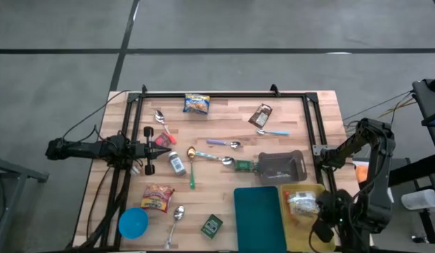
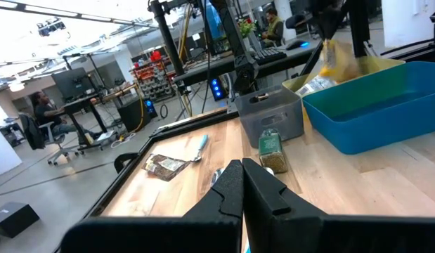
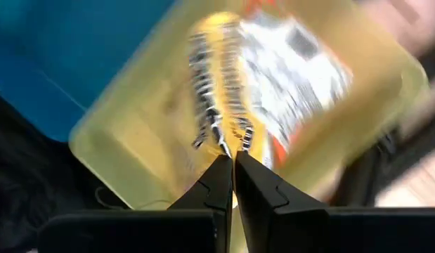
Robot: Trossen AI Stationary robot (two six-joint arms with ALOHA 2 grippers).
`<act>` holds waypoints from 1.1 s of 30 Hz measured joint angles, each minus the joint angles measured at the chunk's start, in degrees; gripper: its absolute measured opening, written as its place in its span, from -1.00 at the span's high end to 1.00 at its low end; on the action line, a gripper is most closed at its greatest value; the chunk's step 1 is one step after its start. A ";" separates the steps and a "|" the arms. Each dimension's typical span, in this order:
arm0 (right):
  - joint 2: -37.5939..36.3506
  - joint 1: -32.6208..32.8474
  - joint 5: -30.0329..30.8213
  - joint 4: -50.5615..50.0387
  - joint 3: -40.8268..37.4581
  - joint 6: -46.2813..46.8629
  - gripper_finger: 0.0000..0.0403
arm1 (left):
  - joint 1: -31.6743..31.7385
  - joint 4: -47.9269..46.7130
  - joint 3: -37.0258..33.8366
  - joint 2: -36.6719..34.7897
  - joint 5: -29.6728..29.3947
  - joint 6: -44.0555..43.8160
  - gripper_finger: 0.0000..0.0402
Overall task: Pick & Place Food Item
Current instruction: Put the yellow noodle pack into the yellow bin
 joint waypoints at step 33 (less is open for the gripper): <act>0.48 -1.60 5.49 9.67 -5.89 3.67 0.89 | 0.00 0.01 -0.01 0.00 -0.01 0.02 1.00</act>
